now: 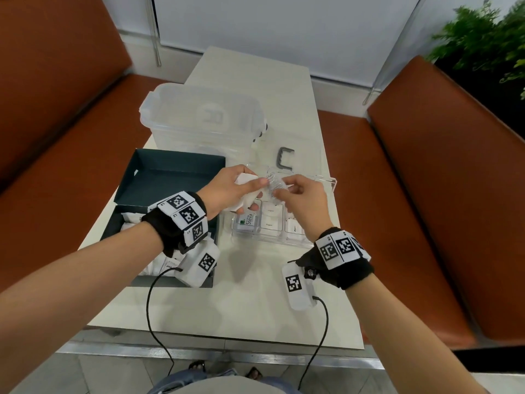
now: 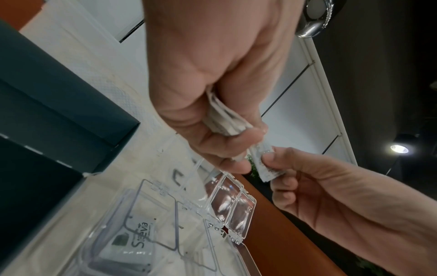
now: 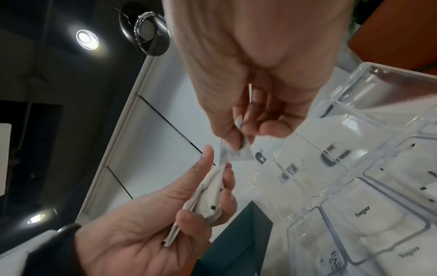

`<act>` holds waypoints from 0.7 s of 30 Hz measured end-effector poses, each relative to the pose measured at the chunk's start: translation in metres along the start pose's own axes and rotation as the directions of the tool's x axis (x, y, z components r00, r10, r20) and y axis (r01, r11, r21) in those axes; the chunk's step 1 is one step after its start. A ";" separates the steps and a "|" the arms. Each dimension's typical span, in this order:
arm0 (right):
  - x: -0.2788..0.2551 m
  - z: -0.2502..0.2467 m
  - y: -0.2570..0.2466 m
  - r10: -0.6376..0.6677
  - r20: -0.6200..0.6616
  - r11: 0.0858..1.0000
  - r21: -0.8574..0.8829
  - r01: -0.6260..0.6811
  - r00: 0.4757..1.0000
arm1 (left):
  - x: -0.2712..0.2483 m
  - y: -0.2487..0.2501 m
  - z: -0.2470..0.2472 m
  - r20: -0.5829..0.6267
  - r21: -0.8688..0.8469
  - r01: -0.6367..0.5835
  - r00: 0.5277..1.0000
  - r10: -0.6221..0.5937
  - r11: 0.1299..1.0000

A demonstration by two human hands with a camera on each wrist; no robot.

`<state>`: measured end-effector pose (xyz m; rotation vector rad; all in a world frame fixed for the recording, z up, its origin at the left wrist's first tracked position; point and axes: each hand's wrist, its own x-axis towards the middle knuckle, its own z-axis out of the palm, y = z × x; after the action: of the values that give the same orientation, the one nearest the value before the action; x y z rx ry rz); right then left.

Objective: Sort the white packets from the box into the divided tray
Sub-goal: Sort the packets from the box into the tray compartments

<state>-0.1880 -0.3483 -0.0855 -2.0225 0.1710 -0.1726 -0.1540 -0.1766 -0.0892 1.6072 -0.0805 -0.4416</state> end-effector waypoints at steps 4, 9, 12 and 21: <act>-0.002 0.008 0.000 -0.261 -0.070 0.932 -0.277 0.232 0.963 | -0.005 0.000 0.001 0.006 -0.059 0.036 0.999 -0.035 0.998; -0.011 0.025 0.007 -0.384 0.001 0.872 -0.330 0.362 0.924 | -0.009 -0.003 0.003 0.006 -0.089 0.071 0.997 -0.071 0.994; -0.013 0.023 0.010 -0.432 0.076 0.842 -0.322 0.433 0.898 | -0.012 -0.006 -0.001 0.004 -0.064 0.091 0.996 -0.091 0.994; -0.004 0.008 -0.006 -0.343 0.184 0.886 -0.262 0.382 0.921 | -0.016 -0.006 -0.014 0.026 0.142 0.018 0.999 -0.022 0.990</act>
<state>-0.1902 -0.3377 -0.0835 -2.3418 -0.2892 -0.2600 -0.1656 -0.1581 -0.0910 1.7435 -0.1190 -0.4825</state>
